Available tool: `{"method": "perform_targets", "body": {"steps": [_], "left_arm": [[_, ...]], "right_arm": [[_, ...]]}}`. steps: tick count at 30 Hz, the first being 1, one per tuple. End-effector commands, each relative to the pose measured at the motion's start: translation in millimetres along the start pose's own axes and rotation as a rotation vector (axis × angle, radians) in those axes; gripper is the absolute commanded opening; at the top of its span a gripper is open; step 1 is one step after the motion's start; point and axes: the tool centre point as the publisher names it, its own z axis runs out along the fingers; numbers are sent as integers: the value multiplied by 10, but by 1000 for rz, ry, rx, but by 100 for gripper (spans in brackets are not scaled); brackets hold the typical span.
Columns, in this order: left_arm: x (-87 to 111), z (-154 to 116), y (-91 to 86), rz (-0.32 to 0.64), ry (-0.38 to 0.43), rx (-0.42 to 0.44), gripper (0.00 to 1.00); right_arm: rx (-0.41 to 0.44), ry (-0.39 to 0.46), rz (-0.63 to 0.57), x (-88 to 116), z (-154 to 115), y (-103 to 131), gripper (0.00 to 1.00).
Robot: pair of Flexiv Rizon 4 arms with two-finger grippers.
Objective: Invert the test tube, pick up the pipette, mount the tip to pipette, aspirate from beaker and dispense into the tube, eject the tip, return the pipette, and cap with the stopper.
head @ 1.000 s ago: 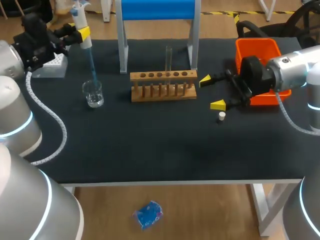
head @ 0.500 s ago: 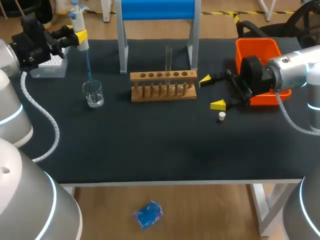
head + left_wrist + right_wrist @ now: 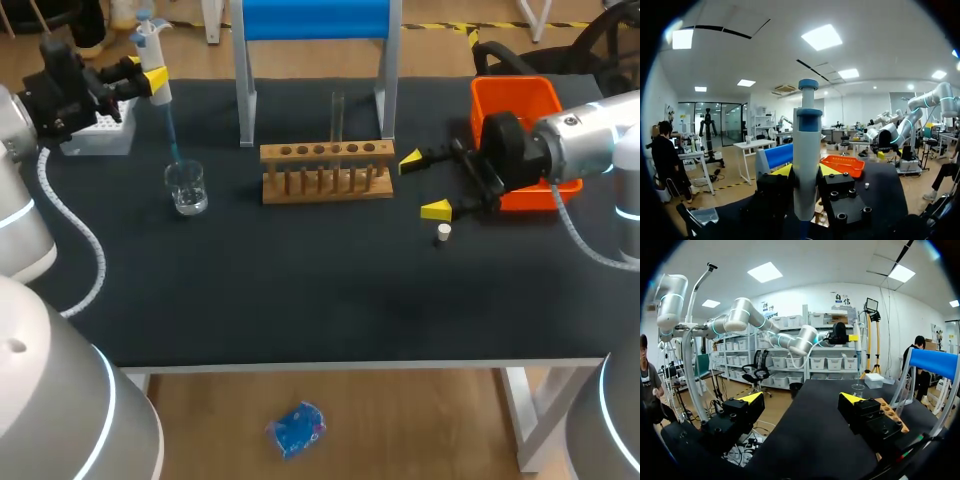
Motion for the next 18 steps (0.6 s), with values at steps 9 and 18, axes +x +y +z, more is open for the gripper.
{"method": "perform_targets", "body": {"steps": [9, 18], "left_arm": [[-101, 90, 145, 30, 19, -1, 0], [-76, 100, 250, 14, 15, -3, 0]], "right_arm": [[1, 2, 0, 0, -11, 3, 100], [1, 2, 0, 0, -11, 3, 100]]}}
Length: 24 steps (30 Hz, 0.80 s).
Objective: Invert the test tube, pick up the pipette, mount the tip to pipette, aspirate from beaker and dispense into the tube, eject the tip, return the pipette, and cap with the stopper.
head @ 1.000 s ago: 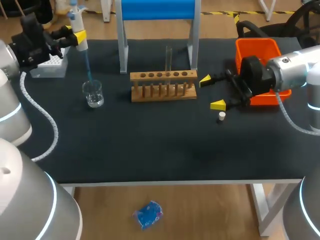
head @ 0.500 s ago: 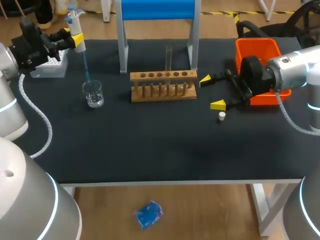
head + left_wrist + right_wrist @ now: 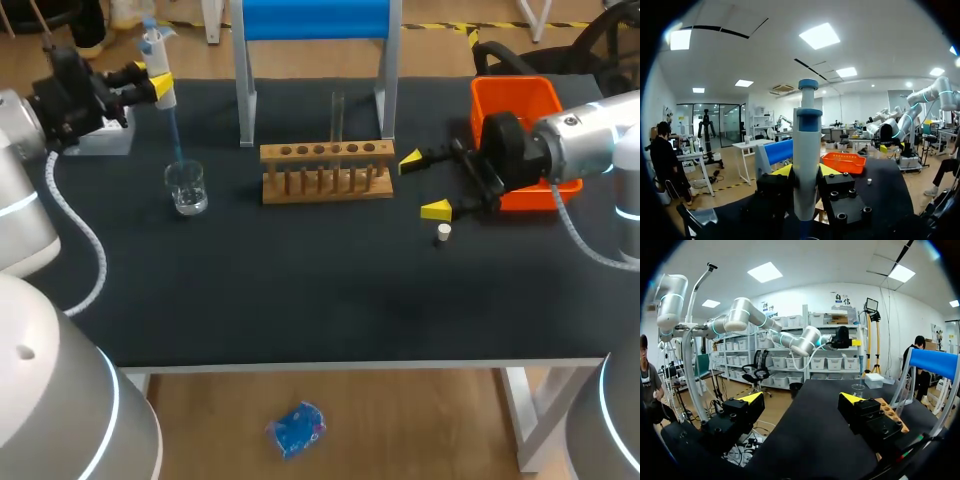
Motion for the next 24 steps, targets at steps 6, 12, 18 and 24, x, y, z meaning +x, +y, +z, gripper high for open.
{"method": "perform_targets", "body": {"steps": [6, 12, 18, 24], "left_arm": [[32, -8, 93, -20, -1, 1, 0], [54, -7, 181, -40, 1, -4, 0], [71, -21, 242, -50, -2, -4, 0], [77, -12, 319, -55, -1, -7, 0]], "right_arm": [[1, 2, 0, 0, -12, 3, 100], [1, 2, 0, 0, -12, 3, 100], [1, 2, 0, 0, -12, 3, 100], [1, 2, 0, 0, -12, 3, 100]]}}
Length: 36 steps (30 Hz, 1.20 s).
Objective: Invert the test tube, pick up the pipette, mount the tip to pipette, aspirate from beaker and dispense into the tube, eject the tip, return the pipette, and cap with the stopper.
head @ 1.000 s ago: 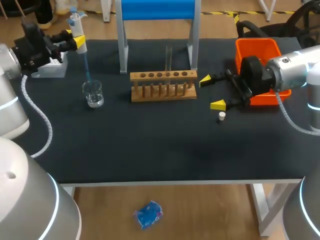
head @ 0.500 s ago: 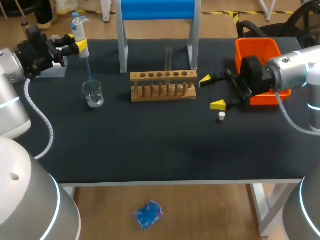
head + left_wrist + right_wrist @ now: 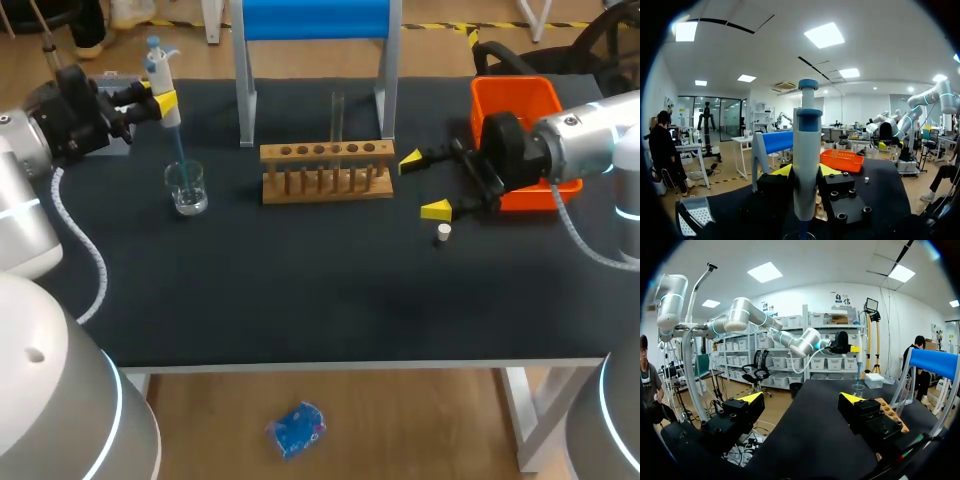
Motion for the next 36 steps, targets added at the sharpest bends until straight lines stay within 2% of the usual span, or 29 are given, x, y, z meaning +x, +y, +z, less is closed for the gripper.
{"method": "perform_targets", "body": {"steps": [1, 9, 29, 31, 36], "left_arm": [[-7, 15, 57, -2, 1, 0, 0], [-19, 34, 166, -5, -1, -5, 0], [-22, 29, 121, 4, -7, -3, 0], [-22, 29, 121, 4, -7, -3, 0], [-22, 29, 121, 4, -7, -3, 0]], "right_arm": [[1, 2, 0, 0, -12, 3, 100], [1, 2, 0, 0, -12, 3, 100], [1, 2, 0, 0, -12, 3, 100], [40, 0, 4, 19, 119, 30, 100], [159, -105, 8, 15, 373, -21, 100]]}}
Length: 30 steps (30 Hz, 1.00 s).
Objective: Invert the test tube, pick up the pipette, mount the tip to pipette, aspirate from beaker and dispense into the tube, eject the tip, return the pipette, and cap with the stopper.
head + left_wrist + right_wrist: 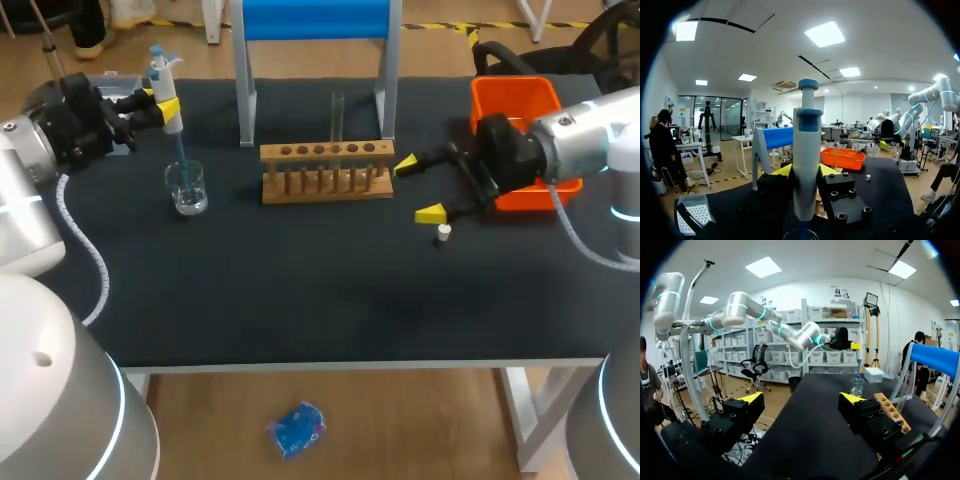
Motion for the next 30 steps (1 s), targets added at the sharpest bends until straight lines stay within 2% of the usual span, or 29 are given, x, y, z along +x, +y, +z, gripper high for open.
{"method": "perform_targets", "body": {"steps": [1, 5, 14, 15, 30], "left_arm": [[4, 1, 1, 1, -1, 2, 0], [4, 1, 1, 1, -1, 2, 0], [4, 1, 1, 1, -1, 2, 0], [4, 1, 1, 1, -1, 2, 0], [4, 1, 1, 1, -1, 2, 0]], "right_arm": [[81, -102, 0, 102, 293, 84, 100], [158, -221, -12, 79, 515, 60, 100], [293, -379, -64, -106, 1000, -66, 100], [304, -387, -55, -132, 1076, -76, 100], [304, -387, -55, -132, 1076, -76, 100]]}}
